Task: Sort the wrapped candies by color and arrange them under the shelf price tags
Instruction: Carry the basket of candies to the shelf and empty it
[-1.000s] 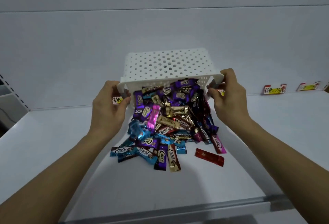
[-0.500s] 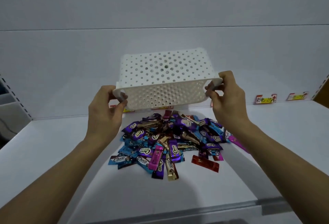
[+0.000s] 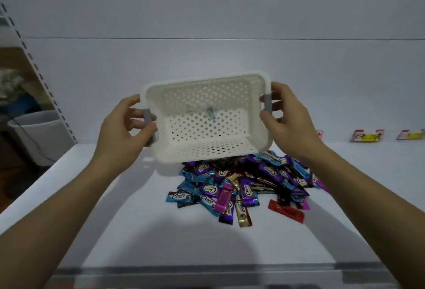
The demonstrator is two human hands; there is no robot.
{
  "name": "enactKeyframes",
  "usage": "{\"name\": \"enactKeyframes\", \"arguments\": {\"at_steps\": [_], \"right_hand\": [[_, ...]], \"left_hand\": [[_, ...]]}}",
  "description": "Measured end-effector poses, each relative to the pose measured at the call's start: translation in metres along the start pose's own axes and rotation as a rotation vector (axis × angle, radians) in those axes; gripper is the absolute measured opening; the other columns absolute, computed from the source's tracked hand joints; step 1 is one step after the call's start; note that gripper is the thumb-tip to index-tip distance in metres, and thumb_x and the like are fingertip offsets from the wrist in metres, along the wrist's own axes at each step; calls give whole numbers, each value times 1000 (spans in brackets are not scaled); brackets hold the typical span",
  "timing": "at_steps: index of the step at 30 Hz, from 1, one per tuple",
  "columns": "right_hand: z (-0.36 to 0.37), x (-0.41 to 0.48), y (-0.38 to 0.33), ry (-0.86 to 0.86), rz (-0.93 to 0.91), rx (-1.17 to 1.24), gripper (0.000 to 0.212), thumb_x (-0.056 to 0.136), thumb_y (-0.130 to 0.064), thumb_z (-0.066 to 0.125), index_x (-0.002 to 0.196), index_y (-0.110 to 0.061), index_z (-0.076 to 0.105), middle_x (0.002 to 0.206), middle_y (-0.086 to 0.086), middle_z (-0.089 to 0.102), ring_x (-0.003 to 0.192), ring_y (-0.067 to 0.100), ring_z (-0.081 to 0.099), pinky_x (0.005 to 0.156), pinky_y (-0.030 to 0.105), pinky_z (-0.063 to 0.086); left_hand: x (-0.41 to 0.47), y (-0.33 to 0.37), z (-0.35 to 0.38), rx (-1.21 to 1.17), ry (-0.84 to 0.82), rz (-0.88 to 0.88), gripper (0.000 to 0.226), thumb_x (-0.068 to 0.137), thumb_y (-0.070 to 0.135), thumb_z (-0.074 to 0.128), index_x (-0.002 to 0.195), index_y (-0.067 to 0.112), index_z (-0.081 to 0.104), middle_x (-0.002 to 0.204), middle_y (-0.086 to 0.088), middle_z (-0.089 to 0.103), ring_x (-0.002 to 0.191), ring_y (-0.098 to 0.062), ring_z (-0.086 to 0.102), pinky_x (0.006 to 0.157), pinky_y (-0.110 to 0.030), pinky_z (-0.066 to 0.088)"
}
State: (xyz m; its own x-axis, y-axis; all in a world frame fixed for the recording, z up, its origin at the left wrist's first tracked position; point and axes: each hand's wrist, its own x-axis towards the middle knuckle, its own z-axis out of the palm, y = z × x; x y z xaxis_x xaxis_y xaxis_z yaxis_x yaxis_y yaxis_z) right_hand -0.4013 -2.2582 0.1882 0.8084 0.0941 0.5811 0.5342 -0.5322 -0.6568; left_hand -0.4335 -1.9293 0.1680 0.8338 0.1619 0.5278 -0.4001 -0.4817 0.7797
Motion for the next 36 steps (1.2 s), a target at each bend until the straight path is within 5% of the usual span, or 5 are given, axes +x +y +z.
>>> {"name": "enactKeyframes", "arguments": {"at_steps": [5,10,21,29,36], "right_hand": [[46,23,-32,-336,39,5,99,82,-11,60,154,-51,7,123,7,52,104,28,59,78,43,57],[120,38,-49,-645,310,238,86,91,5,53,152,-46,21,119,5,56,95,28,66,61,39,62],[269,60,-76,-445,559,480,2,86,-9,68,86,-10,66,103,18,70,95,29,70,79,40,63],[339,63,-95,-516,487,538,61,80,-18,77,136,-9,54,123,6,65,107,22,66,98,42,55],[366,73,-103,-452,360,357,47,94,-30,67,135,-12,55,113,3,61,105,26,64,98,43,53]], "left_hand": [[-8,-10,-57,30,14,-249,55,89,4,71,137,26,54,107,-1,69,79,-18,74,62,-37,63],[-28,-25,-115,144,27,-371,38,91,2,65,125,19,63,96,-3,69,72,-16,72,58,-28,61],[-65,-60,-182,416,120,-603,41,87,21,75,113,27,45,100,6,63,72,-22,71,59,-36,63],[-74,-78,-204,725,45,-557,82,78,73,64,140,22,48,135,3,44,104,-10,51,70,-19,48],[-55,-84,-197,780,-97,-500,109,59,93,54,143,25,39,132,10,43,113,-7,45,73,-16,46]]}}
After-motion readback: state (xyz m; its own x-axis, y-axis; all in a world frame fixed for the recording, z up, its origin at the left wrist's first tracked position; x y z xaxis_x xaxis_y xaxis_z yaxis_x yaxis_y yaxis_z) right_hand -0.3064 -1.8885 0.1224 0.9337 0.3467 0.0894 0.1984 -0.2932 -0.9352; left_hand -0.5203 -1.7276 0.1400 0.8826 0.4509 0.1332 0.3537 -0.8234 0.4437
